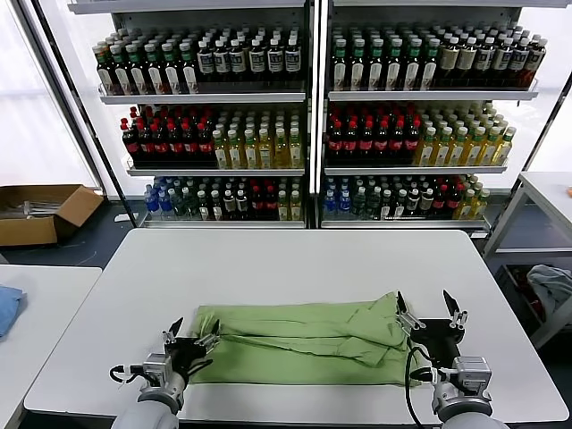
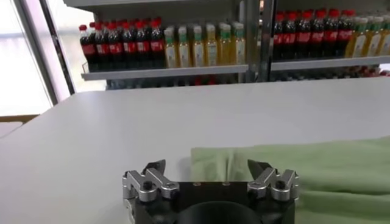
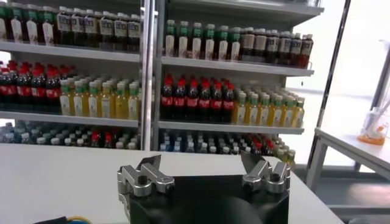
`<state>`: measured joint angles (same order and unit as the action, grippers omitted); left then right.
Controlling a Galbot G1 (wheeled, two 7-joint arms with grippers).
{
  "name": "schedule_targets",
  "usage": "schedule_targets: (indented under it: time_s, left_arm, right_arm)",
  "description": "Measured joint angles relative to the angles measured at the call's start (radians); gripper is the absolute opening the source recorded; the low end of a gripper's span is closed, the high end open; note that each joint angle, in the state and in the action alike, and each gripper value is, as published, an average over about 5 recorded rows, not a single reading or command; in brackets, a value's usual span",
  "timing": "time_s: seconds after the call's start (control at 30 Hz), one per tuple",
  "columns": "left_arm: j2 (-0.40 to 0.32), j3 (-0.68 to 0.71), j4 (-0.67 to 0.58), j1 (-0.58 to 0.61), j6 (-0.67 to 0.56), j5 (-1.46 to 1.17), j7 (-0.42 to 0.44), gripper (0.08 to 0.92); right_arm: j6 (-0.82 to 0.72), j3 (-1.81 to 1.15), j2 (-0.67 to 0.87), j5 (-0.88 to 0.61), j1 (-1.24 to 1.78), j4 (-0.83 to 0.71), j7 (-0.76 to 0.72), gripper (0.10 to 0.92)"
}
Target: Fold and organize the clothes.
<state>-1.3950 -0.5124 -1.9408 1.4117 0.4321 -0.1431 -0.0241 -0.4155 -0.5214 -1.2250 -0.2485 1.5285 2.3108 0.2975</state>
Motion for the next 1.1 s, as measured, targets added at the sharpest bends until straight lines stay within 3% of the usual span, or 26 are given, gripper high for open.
schedule_targets:
  time_s: [0.63, 0.9, 1.1]
  left_arm:
    - [-0.007, -0.005, 0.049, 0.002, -0.022, 0.005, 0.023, 0.124]
    - [0.014, -0.028, 0.062, -0.012, -0.031, -0.003, 0.028, 0.106]
    - [0.079, -0.095, 0.050, -0.017, -0.022, -0.048, 0.035, 0.106]
  right_arm:
    - [0.001, 0.011, 0.008, 0.000, -0.019, -0.011, 0.001, 0.823]
    - [-0.007, 0.013, 0.015, -0.003, -0.037, -0.019, 0.005, 0.823]
    - [-0.016, 0.024, 0.015, -0.003, -0.056, -0.025, 0.010, 0.823]
